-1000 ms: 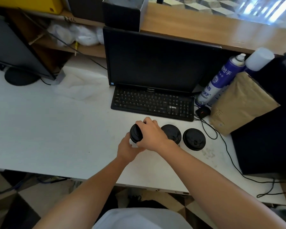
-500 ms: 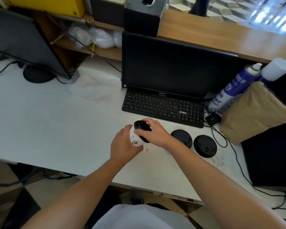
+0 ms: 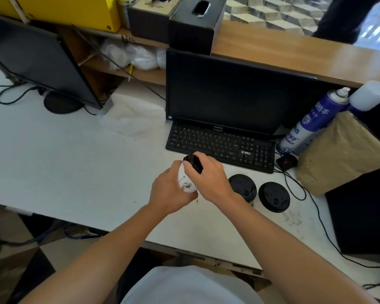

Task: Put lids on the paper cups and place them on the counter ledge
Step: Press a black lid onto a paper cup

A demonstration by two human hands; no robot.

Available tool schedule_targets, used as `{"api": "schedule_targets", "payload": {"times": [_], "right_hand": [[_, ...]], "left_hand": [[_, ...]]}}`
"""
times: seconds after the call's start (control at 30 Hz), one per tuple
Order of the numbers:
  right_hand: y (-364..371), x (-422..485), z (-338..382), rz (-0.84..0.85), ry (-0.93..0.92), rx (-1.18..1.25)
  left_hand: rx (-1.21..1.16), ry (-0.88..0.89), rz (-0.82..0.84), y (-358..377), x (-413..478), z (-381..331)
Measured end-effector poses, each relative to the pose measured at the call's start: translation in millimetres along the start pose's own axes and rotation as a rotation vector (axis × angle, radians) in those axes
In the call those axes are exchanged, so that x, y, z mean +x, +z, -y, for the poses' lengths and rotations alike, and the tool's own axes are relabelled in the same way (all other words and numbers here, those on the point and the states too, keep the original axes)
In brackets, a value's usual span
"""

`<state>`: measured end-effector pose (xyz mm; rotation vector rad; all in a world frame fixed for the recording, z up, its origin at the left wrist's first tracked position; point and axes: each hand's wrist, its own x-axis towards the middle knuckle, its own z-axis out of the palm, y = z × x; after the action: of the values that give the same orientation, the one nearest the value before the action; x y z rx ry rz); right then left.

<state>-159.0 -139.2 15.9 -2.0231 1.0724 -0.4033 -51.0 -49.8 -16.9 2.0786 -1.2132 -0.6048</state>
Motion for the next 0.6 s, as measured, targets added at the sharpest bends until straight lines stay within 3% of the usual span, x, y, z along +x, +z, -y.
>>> {"api": "schedule_targets", "payload": {"times": [0.6], "right_hand": [[-38,6,10,-0.011,-0.276,0.004]], "left_hand": [[-0.302,-0.053,0.063,-16,-3,-33]]}}
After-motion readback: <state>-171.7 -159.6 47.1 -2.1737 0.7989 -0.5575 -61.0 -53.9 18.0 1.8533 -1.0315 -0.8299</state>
